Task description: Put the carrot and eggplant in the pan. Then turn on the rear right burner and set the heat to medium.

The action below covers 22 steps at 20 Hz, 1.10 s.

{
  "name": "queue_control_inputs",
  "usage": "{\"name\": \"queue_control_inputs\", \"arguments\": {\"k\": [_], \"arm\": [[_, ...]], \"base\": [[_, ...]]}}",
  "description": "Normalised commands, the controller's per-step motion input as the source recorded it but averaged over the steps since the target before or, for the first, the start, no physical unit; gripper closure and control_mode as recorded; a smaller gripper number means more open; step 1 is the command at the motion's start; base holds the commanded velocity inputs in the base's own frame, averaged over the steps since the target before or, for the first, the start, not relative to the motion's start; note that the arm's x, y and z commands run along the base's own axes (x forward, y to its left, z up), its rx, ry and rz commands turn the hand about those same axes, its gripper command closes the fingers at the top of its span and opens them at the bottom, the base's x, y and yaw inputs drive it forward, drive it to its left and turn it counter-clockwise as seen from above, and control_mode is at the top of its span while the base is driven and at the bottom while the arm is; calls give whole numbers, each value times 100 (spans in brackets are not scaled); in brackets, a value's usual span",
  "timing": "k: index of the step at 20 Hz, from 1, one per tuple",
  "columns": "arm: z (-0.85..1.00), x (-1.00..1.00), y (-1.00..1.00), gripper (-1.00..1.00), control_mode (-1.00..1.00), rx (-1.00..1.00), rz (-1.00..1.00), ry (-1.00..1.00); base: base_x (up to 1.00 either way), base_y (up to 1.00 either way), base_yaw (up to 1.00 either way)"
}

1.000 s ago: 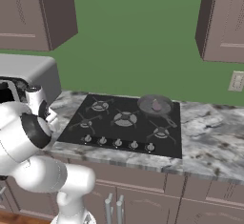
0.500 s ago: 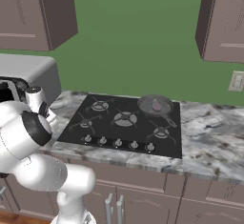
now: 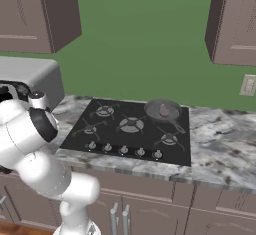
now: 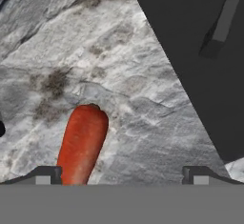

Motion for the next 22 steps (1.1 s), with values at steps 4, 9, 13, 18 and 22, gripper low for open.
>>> {"name": "queue_control_inputs", "arguments": {"k": [4,9,13,18,22], "arm": [[-16,22,24,-100,-100,0,-5,0],[-11,25,19,-100,-100,0,-8,0],[-11,17,5,-100,-100,0,-7,0],[-17,4,0,-100,-100,0,-3,0],[-20,0,-1,-100,-100,0,0,0]], "base": [[0,0,0],[0,0,0],[0,0,0],[0,0,0],[0,0,0]]}}
